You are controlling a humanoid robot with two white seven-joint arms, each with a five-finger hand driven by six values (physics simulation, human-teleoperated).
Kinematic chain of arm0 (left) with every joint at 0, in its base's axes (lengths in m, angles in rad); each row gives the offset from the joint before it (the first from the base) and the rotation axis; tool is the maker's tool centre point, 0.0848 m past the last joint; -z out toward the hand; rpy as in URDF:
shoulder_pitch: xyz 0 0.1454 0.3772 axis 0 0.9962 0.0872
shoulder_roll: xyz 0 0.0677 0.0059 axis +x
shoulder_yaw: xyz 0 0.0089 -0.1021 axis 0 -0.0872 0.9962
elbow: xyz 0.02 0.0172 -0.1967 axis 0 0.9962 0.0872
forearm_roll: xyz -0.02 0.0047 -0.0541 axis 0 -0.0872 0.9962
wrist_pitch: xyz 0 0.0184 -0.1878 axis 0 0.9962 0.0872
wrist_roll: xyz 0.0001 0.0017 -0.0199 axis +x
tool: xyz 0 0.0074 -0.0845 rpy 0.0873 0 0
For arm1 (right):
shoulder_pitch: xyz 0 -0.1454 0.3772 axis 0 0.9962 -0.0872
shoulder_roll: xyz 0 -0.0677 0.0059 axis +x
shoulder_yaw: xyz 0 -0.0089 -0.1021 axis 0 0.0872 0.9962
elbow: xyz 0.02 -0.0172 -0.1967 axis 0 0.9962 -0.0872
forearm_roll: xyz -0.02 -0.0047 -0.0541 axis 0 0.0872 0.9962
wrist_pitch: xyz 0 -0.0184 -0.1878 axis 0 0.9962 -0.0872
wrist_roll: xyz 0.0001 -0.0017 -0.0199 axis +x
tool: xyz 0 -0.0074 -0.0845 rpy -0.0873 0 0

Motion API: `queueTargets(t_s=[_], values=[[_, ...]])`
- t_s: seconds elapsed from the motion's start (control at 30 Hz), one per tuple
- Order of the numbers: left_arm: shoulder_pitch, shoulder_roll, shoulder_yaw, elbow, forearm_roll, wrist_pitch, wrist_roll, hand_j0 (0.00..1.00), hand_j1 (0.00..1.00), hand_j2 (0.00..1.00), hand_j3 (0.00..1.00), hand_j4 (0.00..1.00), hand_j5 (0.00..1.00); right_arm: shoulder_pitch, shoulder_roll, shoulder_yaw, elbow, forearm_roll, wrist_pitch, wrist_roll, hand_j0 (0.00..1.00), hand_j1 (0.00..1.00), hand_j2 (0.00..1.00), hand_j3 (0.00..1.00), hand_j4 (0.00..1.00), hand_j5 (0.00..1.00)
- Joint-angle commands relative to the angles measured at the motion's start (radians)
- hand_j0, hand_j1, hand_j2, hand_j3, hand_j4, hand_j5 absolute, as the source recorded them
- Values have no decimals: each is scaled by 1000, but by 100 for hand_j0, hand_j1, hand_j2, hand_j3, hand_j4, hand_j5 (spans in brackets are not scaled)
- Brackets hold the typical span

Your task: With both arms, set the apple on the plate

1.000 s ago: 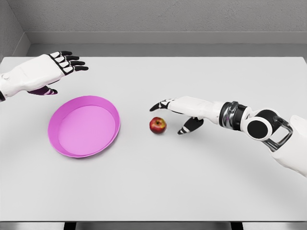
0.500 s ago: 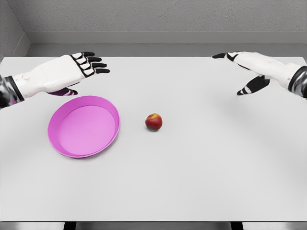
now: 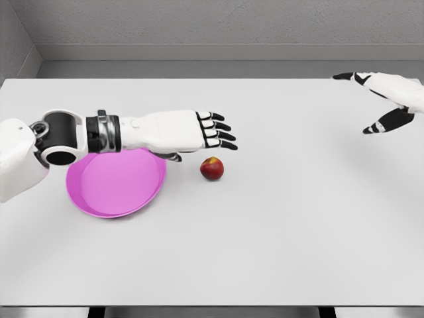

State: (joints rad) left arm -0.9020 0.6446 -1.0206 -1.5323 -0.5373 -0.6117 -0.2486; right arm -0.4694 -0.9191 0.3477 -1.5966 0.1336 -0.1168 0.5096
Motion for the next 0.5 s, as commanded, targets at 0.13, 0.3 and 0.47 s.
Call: queueTargets(t_s=[0.13, 0.3, 0.47], values=[[-11, -49, -68, 1, 27, 1, -80, 100, 100, 100, 100, 100, 100, 34, -4, -16, -71, -3, 0, 0, 100, 100, 100, 100, 100, 100], [-20, -57, -64, 9, 36, 1, -123, 100, 100, 100, 100, 100, 100, 55, -9, -15, -71, -3, 0, 0, 100, 100, 100, 100, 100, 100], [-23, -92, -64, 46, 34, 1, -167, 100, 100, 100, 100, 100, 100, 55, -37, -15, -74, -3, 0, 0, 100, 100, 100, 100, 100, 100]])
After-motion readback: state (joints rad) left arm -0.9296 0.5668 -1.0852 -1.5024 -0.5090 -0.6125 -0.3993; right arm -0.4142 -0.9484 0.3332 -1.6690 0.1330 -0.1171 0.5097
